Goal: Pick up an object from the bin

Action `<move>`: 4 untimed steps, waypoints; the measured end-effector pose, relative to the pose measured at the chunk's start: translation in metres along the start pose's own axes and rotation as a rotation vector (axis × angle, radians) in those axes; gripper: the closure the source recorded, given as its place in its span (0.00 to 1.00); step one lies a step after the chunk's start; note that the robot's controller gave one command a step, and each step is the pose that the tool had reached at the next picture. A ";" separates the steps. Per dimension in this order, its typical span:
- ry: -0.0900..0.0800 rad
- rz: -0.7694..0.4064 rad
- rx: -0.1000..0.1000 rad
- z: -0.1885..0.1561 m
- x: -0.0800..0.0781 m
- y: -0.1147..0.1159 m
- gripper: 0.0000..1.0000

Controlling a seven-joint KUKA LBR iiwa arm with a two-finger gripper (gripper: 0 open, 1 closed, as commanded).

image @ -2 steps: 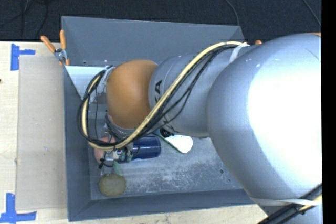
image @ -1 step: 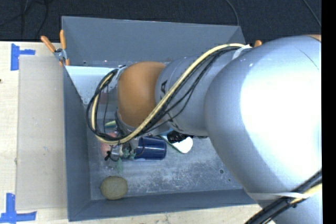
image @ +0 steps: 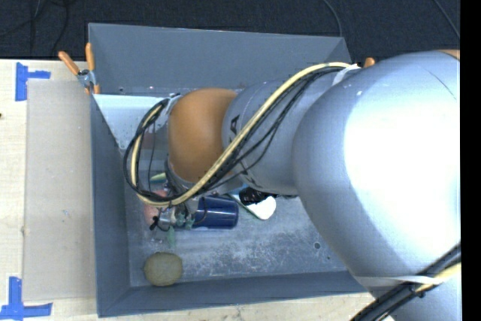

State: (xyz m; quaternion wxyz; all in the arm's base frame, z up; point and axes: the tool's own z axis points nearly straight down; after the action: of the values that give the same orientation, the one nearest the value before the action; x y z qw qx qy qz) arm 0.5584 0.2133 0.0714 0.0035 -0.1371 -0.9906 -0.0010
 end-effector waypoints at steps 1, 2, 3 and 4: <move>0.001 0.000 0.001 -0.003 0.001 -0.001 1.00; 0.004 0.001 0.005 -0.023 0.002 -0.002 1.00; 0.008 0.002 0.006 -0.046 0.002 -0.002 1.00; 0.005 0.002 0.005 -0.075 0.002 -0.002 1.00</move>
Offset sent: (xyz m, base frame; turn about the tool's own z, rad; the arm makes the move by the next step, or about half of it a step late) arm 0.0002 0.0002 0.0222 0.0000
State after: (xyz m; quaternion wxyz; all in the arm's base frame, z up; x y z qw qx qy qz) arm 0.5566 0.2118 0.1463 0.0065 -0.1379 -0.9904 0.0009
